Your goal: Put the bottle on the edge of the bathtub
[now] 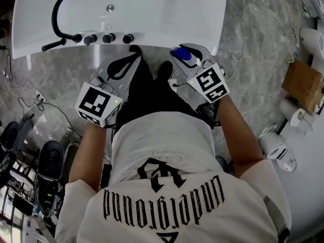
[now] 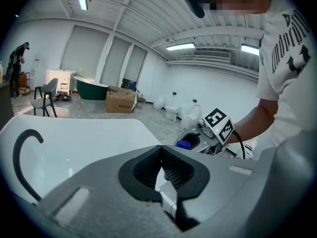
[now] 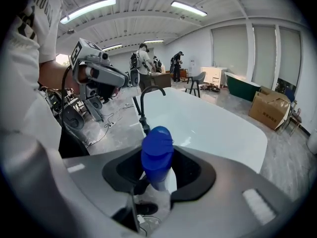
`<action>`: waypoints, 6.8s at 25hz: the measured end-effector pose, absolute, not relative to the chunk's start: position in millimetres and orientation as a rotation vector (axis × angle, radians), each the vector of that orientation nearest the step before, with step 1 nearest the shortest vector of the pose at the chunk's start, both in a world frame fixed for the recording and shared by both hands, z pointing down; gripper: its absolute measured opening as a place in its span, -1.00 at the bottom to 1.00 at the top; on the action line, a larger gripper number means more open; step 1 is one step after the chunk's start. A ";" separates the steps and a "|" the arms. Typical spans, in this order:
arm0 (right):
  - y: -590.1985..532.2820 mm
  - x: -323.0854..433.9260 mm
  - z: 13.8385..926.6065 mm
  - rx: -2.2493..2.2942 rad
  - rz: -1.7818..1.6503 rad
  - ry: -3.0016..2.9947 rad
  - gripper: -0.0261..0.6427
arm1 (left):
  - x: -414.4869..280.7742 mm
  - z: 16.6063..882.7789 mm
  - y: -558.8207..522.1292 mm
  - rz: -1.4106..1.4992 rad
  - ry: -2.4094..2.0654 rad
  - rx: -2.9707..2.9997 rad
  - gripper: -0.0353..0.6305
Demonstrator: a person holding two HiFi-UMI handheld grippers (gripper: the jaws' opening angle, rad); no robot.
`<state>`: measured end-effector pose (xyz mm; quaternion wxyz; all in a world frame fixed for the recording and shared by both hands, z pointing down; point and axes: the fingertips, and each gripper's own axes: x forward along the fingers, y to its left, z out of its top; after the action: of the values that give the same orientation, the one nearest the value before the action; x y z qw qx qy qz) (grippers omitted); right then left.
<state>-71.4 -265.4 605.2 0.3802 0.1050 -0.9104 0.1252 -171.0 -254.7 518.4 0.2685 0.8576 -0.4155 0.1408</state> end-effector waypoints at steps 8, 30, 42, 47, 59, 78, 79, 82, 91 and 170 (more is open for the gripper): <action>-273.9 -77.0 667.0 0.261 0.366 -2.240 -0.46 | -180.6 573.1 -270.8 0.431 -1.050 2.267 -0.88; -285.9 -79.4 768.8 0.224 0.286 -2.141 -0.46 | -171.0 653.9 -284.7 0.498 -0.961 2.216 -0.88; -277.4 -82.9 770.0 0.189 0.267 -2.139 -0.38 | -162.2 650.5 -286.5 0.500 -0.958 2.216 -0.88; -274.0 -83.7 769.8 0.196 0.261 -2.145 -0.33 | -157.1 652.3 -281.9 0.501 -0.949 2.213 -0.88; -271.5 -64.1 730.3 0.218 0.251 -2.191 -0.28 | -136.9 628.4 -276.7 0.504 -0.974 2.247 -0.88; -264.4 -10.8 547.9 0.306 0.207 -2.365 -0.34 | -88.7 481.8 -257.7 0.361 -1.158 2.407 -0.88; -264.5 -10.1 537.7 0.310 0.197 -2.381 -0.34 | -88.7 472.7 -256.2 0.347 -1.168 2.412 -0.88; -265.1 -3.0 506.5 0.328 0.154 -2.414 -0.37 | -87.1 444.0 -250.6 0.311 -1.194 2.434 -0.88; -273.9 18.4 410.2 0.478 0.024 -2.543 -0.46 | -85.6 365.7 -250.2 0.239 -1.282 2.545 -0.88; 175.1 29.8 284.5 0.832 -0.136 -2.625 -0.92 | -93.0 299.0 192.9 0.194 -1.096 2.716 -0.88</action>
<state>29.8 175.1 284.5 0.1912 0.2962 -0.9345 -0.0485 -93.0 192.9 299.0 0.1030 0.9204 -0.3713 0.0658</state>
